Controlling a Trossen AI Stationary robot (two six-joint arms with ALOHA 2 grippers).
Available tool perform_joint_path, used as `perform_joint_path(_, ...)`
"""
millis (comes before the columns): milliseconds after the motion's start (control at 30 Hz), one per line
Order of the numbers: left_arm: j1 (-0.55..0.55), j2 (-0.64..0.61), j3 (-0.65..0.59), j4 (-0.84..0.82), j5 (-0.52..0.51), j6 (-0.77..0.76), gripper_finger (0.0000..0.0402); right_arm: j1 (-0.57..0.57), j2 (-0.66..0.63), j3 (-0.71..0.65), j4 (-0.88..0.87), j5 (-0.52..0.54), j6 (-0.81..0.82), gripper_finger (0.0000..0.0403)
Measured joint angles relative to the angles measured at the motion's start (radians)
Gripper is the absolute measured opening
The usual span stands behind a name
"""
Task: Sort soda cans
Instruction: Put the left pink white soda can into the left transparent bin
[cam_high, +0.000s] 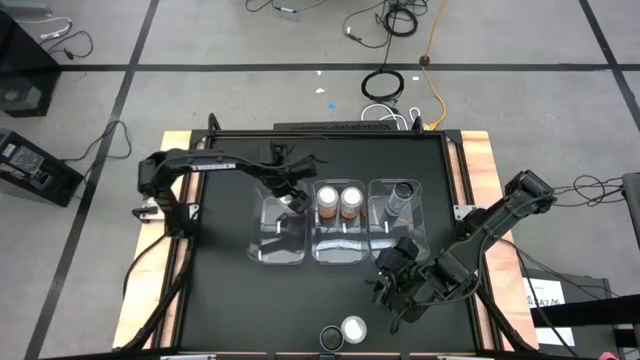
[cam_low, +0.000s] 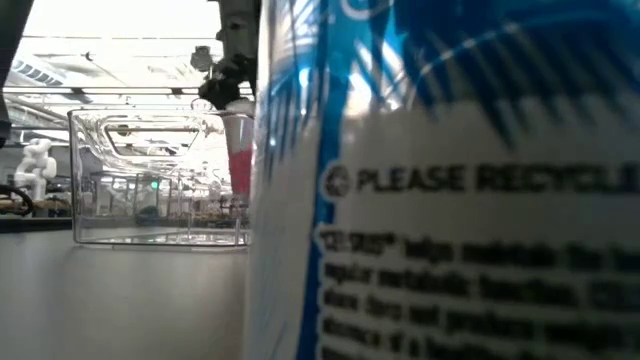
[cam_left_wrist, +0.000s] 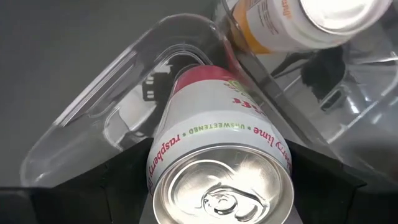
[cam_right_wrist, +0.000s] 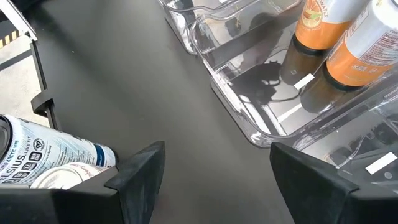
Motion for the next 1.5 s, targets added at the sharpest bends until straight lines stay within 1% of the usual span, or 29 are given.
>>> perform_joint_path(367, 0.020, 0.083, 0.001, 0.031, -0.002, -0.001, 0.0321, 0.000, 0.000, 0.000, -0.001, 0.000, -0.006, 0.0281)
perform_joint_path(500, 0.026, 0.099, 0.001, 0.039, -0.048, -0.001, 0.0324, 0.000, 0.000, 0.000, -0.001, 0.000, -0.013, 0.0281)
perform_joint_path(633, 0.032, 0.101, 0.001, 0.061, -0.084, -0.001, 0.0334, 0.000, 0.000, 0.000, -0.002, 0.000, -0.015, 0.0281)
perform_joint_path(1500, 0.032, 0.101, 0.001, 0.091, -0.084, -0.003, 0.0339, 0.000, 0.000, 0.000, 0.000, 0.000, -0.016, 0.0281)
